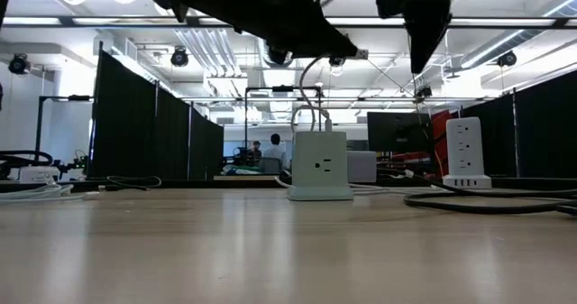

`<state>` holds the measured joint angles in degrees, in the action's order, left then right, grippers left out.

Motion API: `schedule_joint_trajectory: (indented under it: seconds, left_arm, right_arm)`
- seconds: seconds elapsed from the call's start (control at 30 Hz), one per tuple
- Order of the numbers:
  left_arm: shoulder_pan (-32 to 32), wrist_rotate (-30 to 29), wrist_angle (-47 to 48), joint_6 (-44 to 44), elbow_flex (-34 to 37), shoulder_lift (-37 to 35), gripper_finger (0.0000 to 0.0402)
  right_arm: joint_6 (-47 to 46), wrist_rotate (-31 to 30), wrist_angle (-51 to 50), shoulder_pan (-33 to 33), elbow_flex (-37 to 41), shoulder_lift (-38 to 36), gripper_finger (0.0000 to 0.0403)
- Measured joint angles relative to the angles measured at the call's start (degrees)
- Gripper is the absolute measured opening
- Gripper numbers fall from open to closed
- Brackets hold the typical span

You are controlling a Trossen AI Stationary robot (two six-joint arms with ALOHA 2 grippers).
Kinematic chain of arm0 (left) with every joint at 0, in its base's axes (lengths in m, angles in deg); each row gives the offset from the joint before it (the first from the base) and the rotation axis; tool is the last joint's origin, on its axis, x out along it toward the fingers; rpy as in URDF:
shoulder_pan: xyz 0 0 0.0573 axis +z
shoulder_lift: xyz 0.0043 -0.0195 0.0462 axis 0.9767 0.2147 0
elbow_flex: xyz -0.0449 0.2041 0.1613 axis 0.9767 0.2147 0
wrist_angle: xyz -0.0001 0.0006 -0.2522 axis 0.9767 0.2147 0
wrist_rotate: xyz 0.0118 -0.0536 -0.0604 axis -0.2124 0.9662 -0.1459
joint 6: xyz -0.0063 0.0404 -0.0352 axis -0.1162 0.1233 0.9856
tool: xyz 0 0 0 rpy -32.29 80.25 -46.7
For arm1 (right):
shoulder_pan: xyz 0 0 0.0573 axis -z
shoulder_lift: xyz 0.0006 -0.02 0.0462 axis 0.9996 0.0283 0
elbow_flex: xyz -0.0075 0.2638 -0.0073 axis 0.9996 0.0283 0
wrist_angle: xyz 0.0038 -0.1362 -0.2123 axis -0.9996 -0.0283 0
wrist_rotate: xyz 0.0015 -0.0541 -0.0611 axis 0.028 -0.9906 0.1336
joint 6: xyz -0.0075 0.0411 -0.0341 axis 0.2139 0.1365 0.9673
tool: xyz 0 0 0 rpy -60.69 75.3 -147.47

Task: Insert USB
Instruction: Insert the violet USB cable into the top white outlet

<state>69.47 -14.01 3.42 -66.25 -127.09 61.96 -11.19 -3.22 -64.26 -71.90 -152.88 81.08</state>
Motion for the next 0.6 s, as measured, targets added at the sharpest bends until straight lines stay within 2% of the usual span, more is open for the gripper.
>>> schedule_joint_trajectory:
  seconds: [0.23, 0.37, 0.53, 0.6]
  left_arm:
    - [-2.4, -0.9, 0.6, 0.5, 1.4, -0.2, 0.0015]
    - [-2.5, -0.9, 0.4, 0.8, 2.1, -0.5, 0.0015]
    - [-2.1, -1.0, 0.3, 1.0, 2.7, -0.5, 0.0015]
    - [-1.8, -1.0, 0.3, 1.0, 2.8, -0.5, 0.0015]
  right_arm:
    - [6.4, 0.5, -1.1, 15.0, -0.2, 4.6, 0.0273]
    - [9.0, 0.3, -6.2, 20.8, -4.1, 10.5, 0.0283]
    - [12.7, -7.0, -14.6, 24.9, -11.9, 18.5, 0.0281]
    - [14.5, -8.0, -14.3, 26.1, -14.0, 20.4, 0.0278]
